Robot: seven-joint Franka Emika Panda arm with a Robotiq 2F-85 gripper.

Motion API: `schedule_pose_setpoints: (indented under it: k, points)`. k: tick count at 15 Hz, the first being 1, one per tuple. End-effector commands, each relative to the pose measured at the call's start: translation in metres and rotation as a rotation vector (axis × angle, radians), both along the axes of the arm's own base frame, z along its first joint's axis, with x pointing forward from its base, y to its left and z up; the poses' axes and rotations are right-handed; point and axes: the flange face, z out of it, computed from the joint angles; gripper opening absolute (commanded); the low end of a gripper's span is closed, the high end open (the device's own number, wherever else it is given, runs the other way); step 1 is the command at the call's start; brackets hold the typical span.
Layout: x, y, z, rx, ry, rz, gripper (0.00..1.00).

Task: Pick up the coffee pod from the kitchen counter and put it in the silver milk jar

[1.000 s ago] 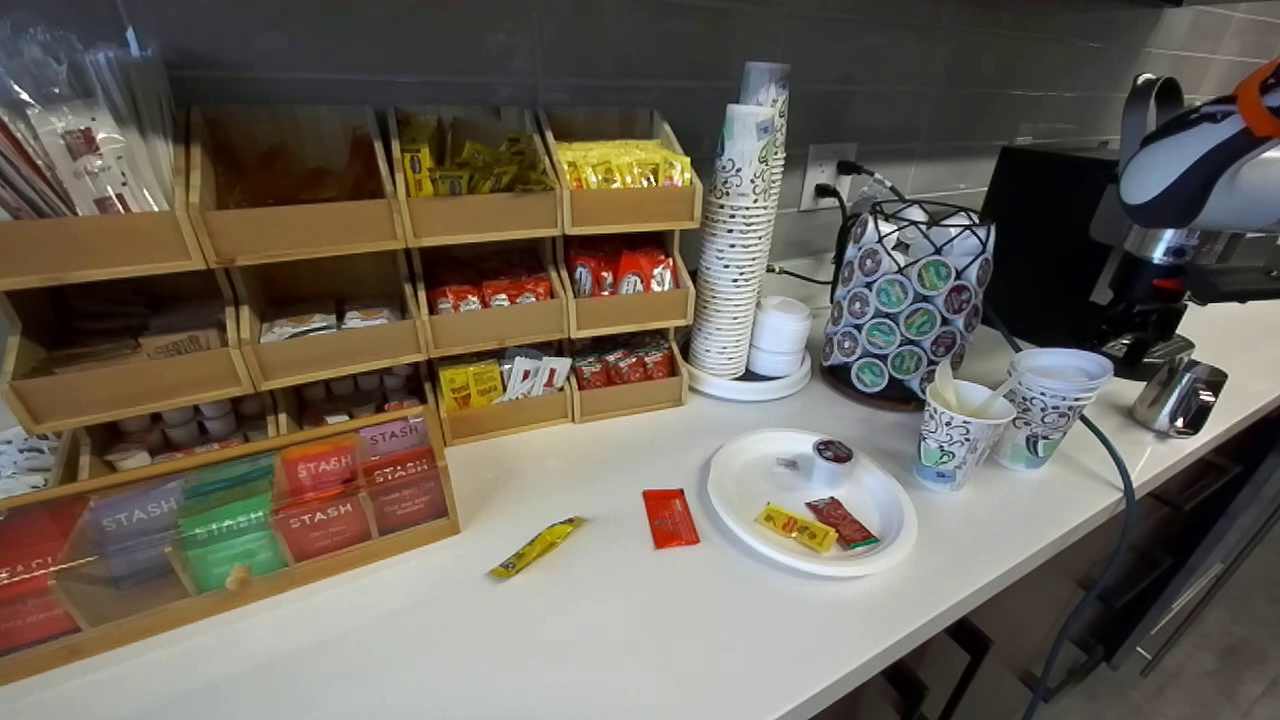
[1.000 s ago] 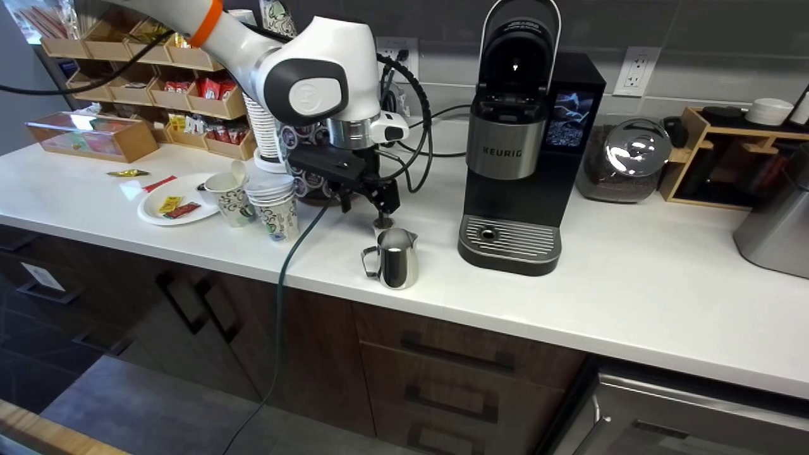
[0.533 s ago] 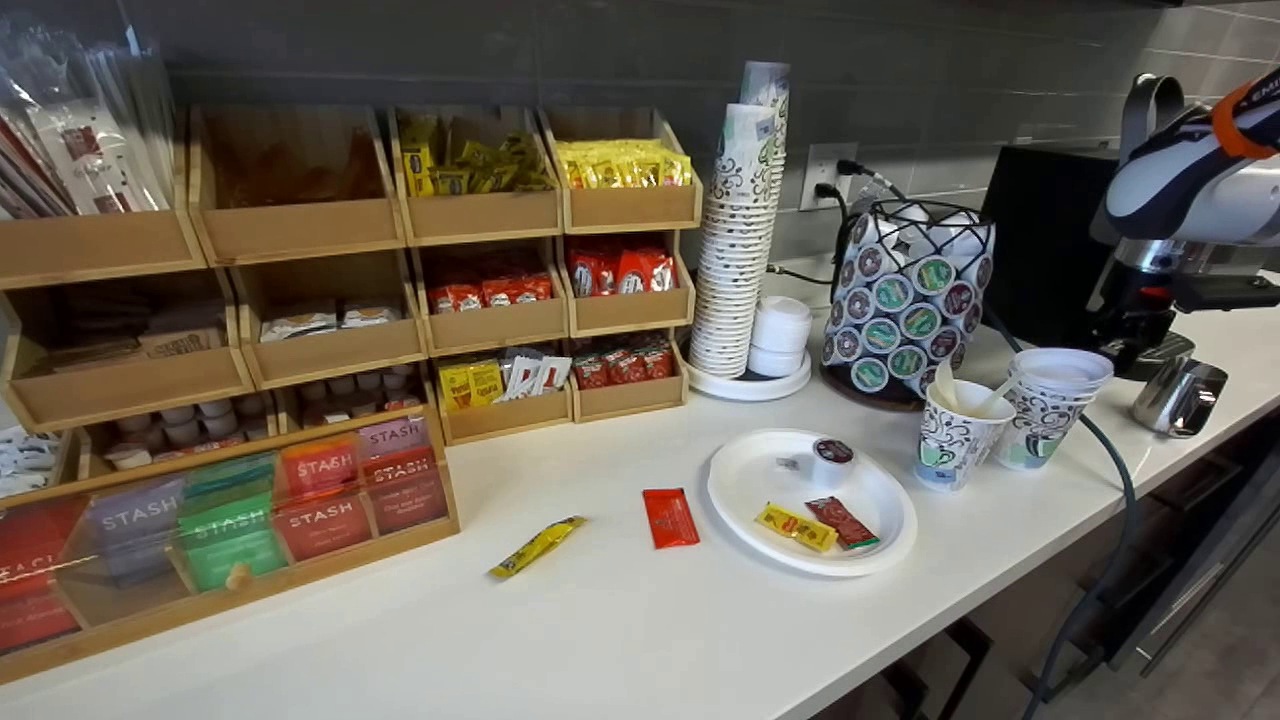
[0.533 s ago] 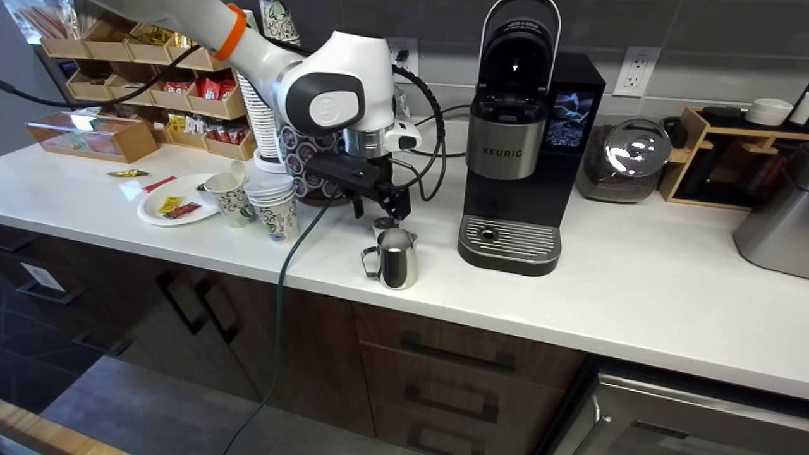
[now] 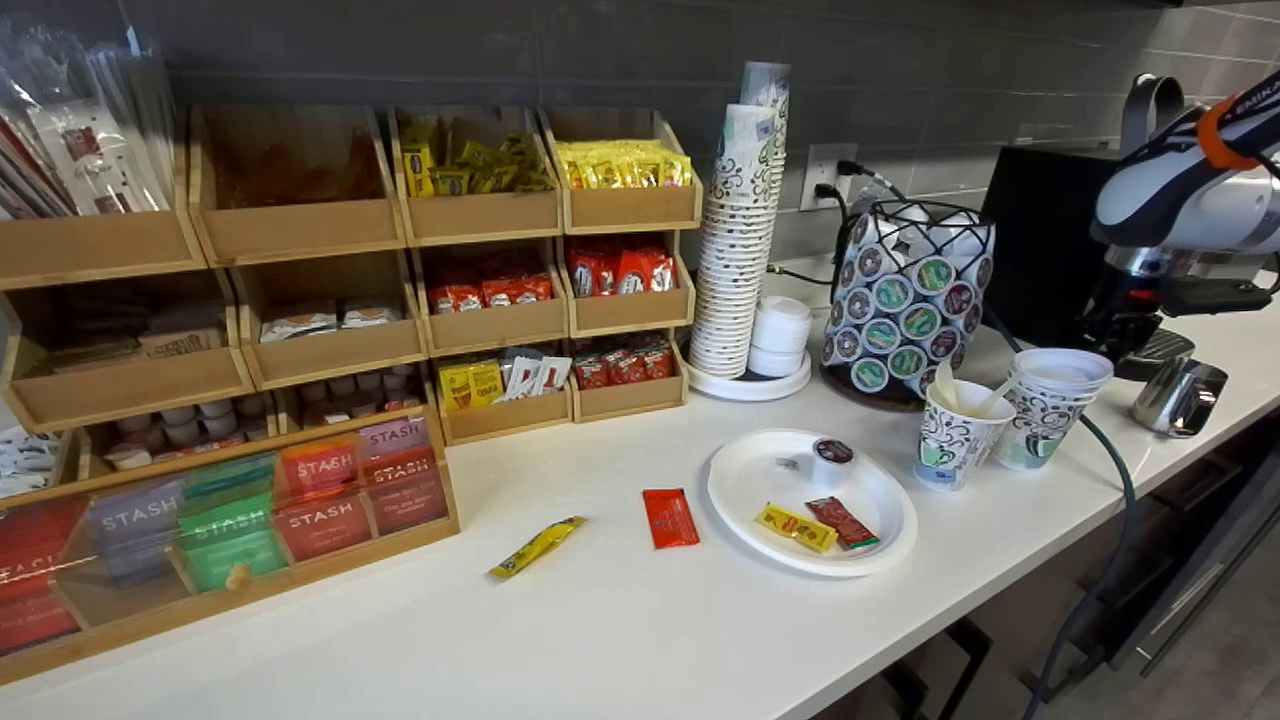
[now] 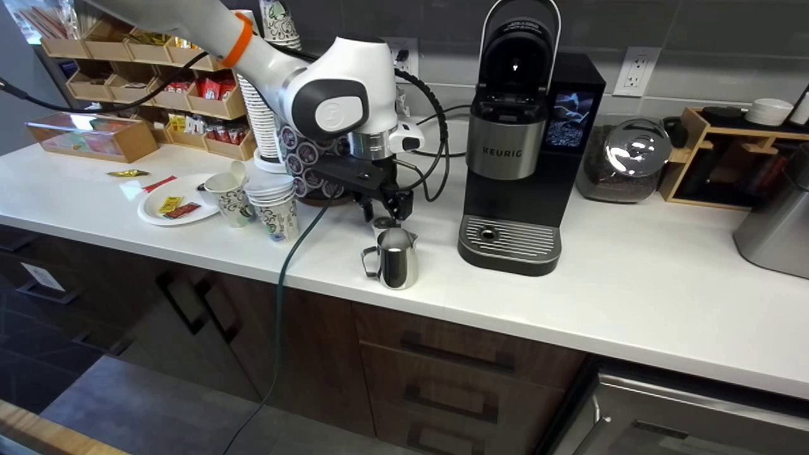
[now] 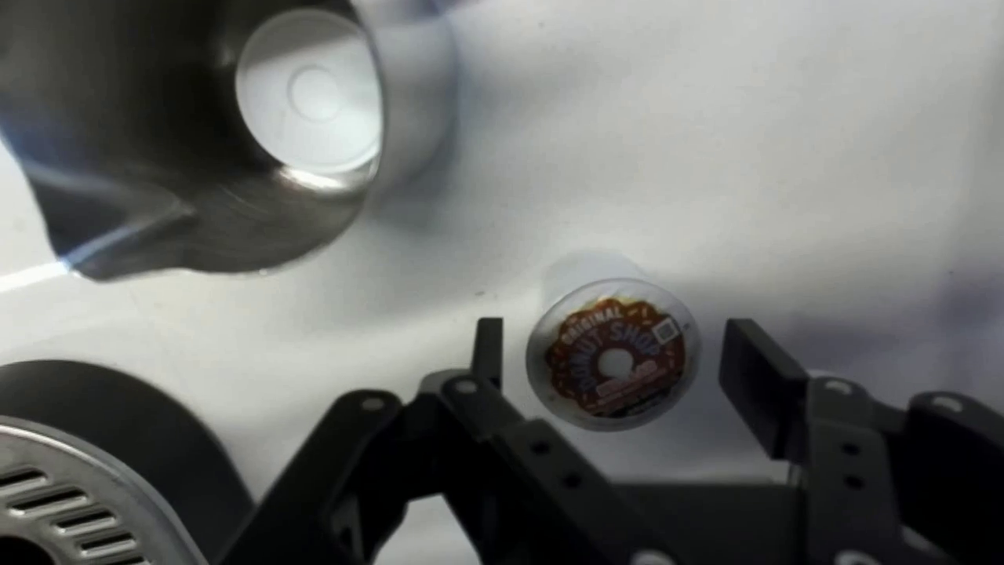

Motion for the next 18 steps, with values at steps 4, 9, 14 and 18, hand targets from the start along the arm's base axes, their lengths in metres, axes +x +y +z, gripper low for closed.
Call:
schedule_pose_setpoints:
  k: [4,9,14,18]
  points:
    - [0.007,-0.005,-0.009,-0.040,-0.020,-0.012,0.58]
    - [0.005,-0.003,0.008,-0.033,-0.013,-0.002,0.29]
    - [-0.009,0.009,0.089,-0.022,-0.075,0.038,0.29]
    - [-0.044,-0.002,0.148,-0.076,-0.051,-0.037,0.29]
